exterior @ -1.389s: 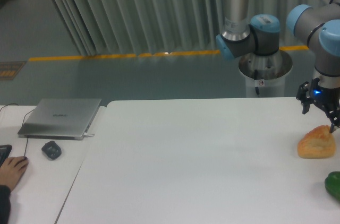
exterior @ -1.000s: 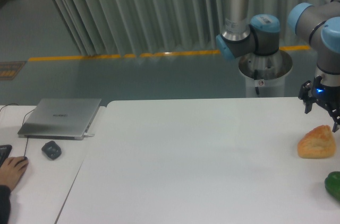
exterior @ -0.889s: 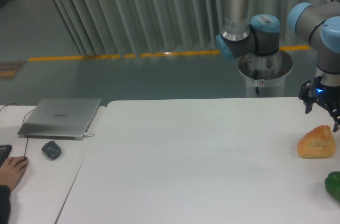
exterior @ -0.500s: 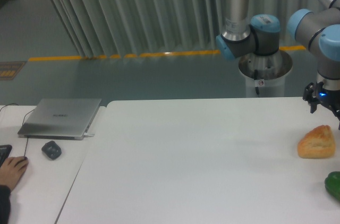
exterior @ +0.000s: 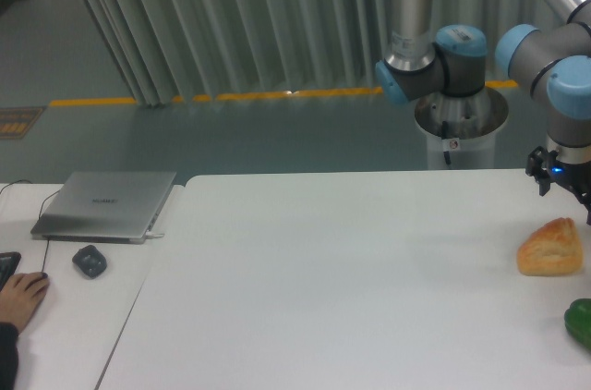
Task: Place the triangular bread in the basket
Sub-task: 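Move the open gripper above the triangular bread roll, then lower the gripper onto the bread roll and close on it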
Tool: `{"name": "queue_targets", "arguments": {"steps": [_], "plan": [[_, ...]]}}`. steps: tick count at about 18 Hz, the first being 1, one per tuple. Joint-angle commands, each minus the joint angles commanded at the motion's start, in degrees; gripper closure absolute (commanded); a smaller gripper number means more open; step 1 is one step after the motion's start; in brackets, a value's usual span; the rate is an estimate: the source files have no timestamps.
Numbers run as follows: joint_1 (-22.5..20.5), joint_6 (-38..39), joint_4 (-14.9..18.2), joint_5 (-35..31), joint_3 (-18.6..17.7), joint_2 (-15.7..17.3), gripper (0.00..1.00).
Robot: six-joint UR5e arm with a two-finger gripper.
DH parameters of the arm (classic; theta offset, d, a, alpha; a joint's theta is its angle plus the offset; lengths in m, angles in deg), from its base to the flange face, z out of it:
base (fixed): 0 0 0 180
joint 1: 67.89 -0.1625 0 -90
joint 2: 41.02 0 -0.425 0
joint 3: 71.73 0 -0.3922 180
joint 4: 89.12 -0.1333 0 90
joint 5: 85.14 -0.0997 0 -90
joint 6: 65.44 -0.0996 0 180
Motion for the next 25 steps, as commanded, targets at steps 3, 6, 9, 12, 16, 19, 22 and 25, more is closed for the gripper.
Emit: {"name": "queue_targets", "arguments": {"steps": [3,6,9,12,16,19,22,25], "plan": [[1.32,1.32,-0.96,-0.26,0.0,-1.31,0.0],[2.72,1.24,-3.6,-0.61,2.27,-4.29,0.0],[3.16,0.97,-4.13,-1.05,2.81,-5.88,0.0],[3.34,0.8,-5.36,-4.65,1.5,-6.95,0.0],[3.69,0.8,-5.45,-4.92,0.88,-7.3,0.0],[4.4,0.8,-5.36,-5.8,0.44,-7.82,0.0],[5.01,0.97,-5.36,-6.94,0.26,-8.44,0.0],[5.54,0.97,-5.54,-7.56,0.35,-8.27,0.45]]}}
